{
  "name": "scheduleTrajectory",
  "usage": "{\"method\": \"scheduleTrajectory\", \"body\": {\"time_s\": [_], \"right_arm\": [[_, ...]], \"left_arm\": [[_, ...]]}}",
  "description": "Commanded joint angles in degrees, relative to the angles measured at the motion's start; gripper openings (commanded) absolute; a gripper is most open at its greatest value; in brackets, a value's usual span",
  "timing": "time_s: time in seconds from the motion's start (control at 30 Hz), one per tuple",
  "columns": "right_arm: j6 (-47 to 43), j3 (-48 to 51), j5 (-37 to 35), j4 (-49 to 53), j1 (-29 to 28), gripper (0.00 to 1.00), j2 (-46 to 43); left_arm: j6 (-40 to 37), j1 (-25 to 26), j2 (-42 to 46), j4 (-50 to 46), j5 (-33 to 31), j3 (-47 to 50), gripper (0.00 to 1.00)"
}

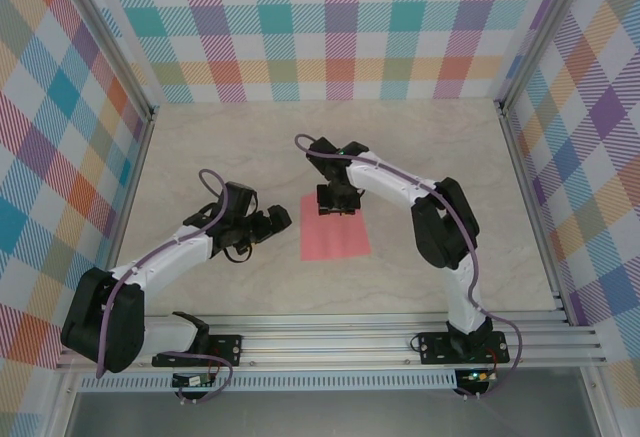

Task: Fold a paper plane with a square sheet of paper (pick it up from the middle)
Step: First fold in half a square sheet of paper at the center of the table.

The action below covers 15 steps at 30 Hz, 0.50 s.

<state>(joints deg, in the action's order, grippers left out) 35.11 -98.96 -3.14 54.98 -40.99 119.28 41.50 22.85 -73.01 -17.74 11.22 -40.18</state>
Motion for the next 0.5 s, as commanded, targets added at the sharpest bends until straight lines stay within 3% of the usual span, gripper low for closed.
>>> {"method": "scheduleTrajectory", "body": {"time_s": [0.0,0.23,0.47], "right_arm": [[-2.12,1.01,5.51,-2.17,0.43,0.63,-1.22],[-0.30,-1.54,2.21,0.54,-0.18,0.94,4.44],[-0.13,-5.32,-1.94,3.51,-2.25,0.93,10.46]], "left_arm": [[-1.17,-1.23,0.48,-1.21,1.39,-1.83,1.00],[-1.07,-1.23,-0.65,-1.01,2.12,-1.78,1.00],[-1.29,-1.25,-0.88,-1.23,1.87,-1.52,1.00]]}}
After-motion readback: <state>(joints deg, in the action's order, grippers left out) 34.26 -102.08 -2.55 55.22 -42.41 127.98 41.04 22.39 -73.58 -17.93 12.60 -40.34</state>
